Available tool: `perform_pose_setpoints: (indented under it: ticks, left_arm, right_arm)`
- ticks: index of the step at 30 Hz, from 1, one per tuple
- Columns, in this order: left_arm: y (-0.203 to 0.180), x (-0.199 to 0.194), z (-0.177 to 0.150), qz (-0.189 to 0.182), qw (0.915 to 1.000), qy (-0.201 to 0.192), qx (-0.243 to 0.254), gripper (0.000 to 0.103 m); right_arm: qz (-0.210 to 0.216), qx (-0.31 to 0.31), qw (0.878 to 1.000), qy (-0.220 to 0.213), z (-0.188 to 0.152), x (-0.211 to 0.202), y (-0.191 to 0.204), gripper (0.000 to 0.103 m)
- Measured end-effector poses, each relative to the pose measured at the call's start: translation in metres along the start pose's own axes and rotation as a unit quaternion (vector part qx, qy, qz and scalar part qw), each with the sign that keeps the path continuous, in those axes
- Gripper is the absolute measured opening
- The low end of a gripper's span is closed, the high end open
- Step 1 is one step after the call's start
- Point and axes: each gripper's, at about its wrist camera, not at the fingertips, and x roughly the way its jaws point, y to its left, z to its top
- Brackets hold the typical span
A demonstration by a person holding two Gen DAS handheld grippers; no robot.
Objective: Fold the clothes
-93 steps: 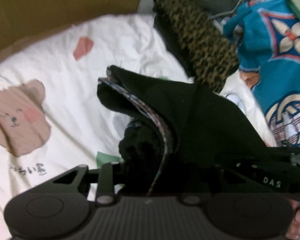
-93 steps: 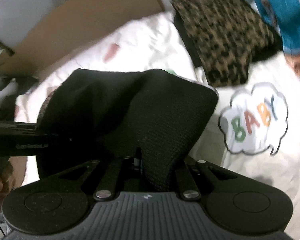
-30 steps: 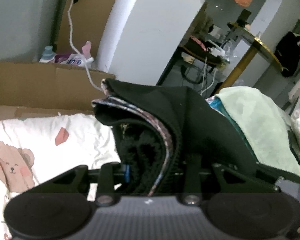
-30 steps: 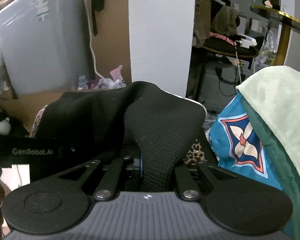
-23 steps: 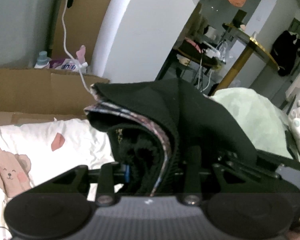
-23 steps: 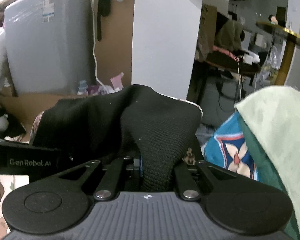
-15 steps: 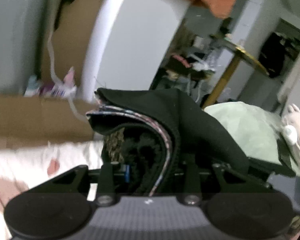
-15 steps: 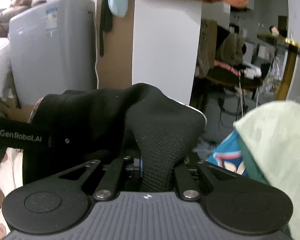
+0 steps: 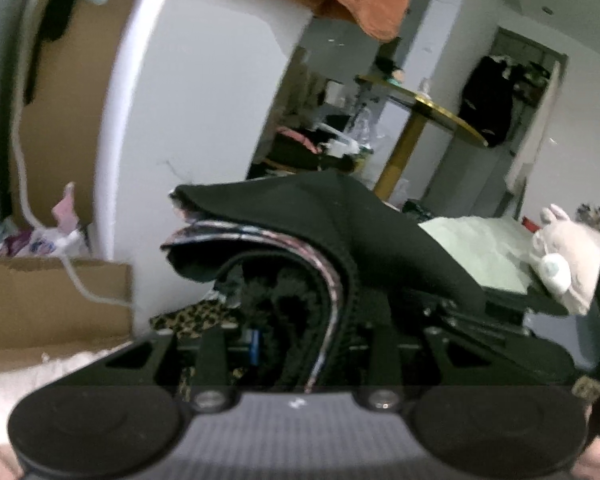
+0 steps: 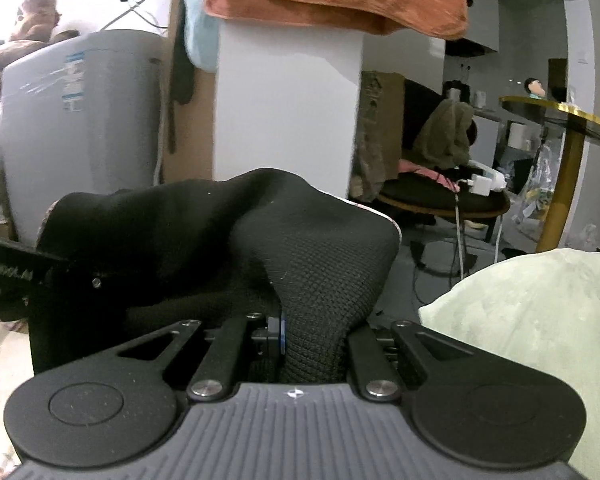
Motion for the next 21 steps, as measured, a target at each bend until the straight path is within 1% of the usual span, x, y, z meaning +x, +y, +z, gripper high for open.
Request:
perform_pose_setpoints:
  ticks: [4,7,11,14,18,21]
  left_arm:
    - [0.01,0.035,-0.021,-0.012,0.9999,-0.01,-0.006,0.036]
    - [0.021,0.063,-0.045,-0.029,0.9994,-0.011,-0.016,0.036]
    - [0.041,0.099,-0.077,-0.052,0.9977,0.007,-0.043,0.036]
    - [0.055,0.12,-0.097,-0.055,0.9973,0.016,-0.047,0.036]
    - [0.079,0.144,-0.117,-0.059,0.9947,0.034,-0.077,0.036]
    - [0.094,0.162,-0.128,-0.057,0.9932,0.046,-0.09,0.036]
  right_arm:
    - [-0.007,-0.009,1.0,-0.002,-0.017,0.029,-0.016,0.009]
    - [-0.012,-0.016,1.0,0.004,-0.042,0.053,-0.025,0.009]
    - [-0.023,-0.041,0.999,0.015,-0.076,0.078,-0.028,0.009]
    - [-0.022,-0.056,0.998,0.025,-0.096,0.098,-0.028,0.009]
    - [-0.019,-0.075,0.996,0.035,-0.12,0.123,-0.026,0.009]
    - [-0.015,-0.073,0.996,0.051,-0.134,0.146,-0.027,0.009]
